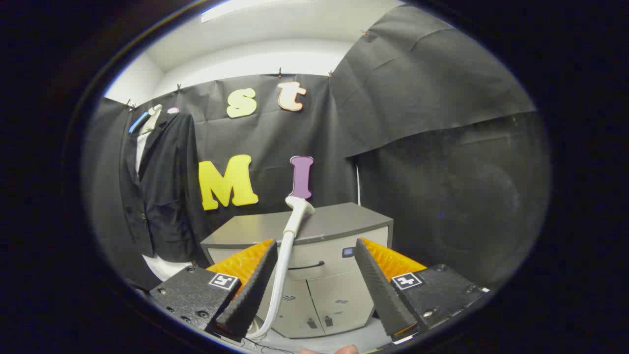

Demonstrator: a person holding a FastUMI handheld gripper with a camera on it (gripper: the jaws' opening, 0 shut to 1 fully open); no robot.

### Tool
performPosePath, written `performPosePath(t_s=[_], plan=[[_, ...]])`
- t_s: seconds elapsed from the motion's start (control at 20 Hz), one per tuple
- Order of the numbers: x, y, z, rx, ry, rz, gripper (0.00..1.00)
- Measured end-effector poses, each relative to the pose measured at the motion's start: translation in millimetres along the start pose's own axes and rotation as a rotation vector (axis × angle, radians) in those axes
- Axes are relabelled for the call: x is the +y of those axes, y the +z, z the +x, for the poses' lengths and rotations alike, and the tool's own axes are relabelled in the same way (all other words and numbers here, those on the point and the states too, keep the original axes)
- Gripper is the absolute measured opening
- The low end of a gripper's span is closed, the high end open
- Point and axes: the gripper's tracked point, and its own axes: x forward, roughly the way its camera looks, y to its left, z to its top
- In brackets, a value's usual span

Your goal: Iron the clothes twice with a garment steamer, once on the left side and once on the right side.

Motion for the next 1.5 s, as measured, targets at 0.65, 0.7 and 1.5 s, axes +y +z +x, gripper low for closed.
performPosePath(t_s=[0.65,0.7,1.5], plan=[[8.8,-4.7,-37.7,-0.043,-0.045,-0.059,0.99],[10.6,-3.8,-39.3,-0.04,-0.051,-0.059,0.99],[65.4,27.4,69.5,0.11,0.014,-0.045,0.99]])
